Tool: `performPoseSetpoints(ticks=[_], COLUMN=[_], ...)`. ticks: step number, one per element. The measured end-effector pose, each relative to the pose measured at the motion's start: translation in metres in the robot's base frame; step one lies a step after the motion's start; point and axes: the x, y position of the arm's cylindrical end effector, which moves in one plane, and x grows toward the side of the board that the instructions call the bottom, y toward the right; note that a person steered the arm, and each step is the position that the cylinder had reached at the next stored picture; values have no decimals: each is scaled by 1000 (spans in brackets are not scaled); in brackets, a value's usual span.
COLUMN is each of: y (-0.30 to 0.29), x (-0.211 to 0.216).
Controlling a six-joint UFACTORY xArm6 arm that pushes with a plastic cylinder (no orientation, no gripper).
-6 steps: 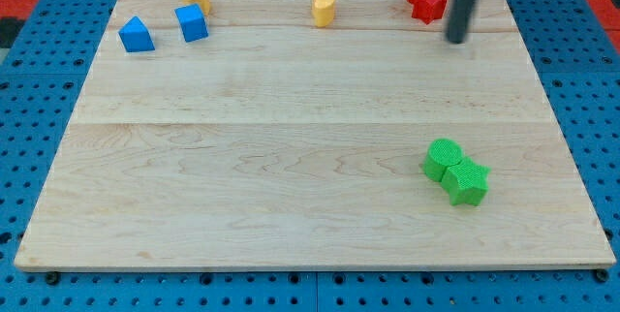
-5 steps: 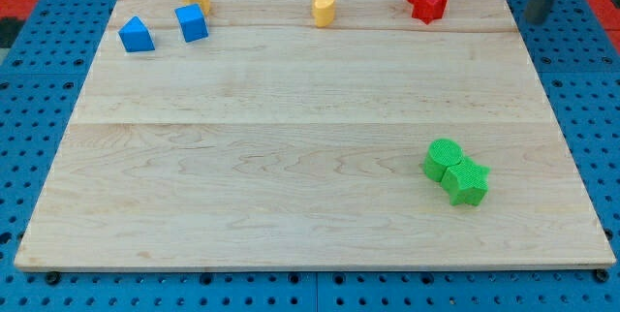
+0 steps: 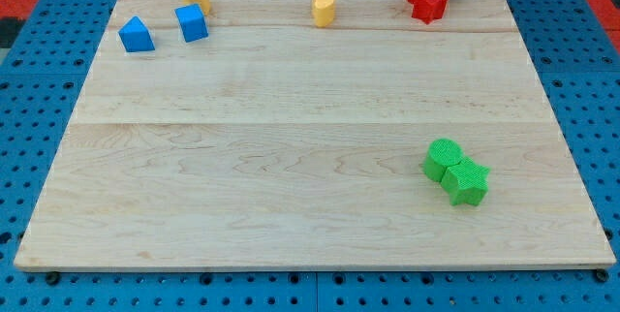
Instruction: Separate the red star from the red circle
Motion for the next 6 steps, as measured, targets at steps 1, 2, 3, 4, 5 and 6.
performPoseSetpoints(ticks=[1,2,3,4,5,6], y=[0,-2,-3,-5,-7,-26], x=[0,0,0,1,2,17])
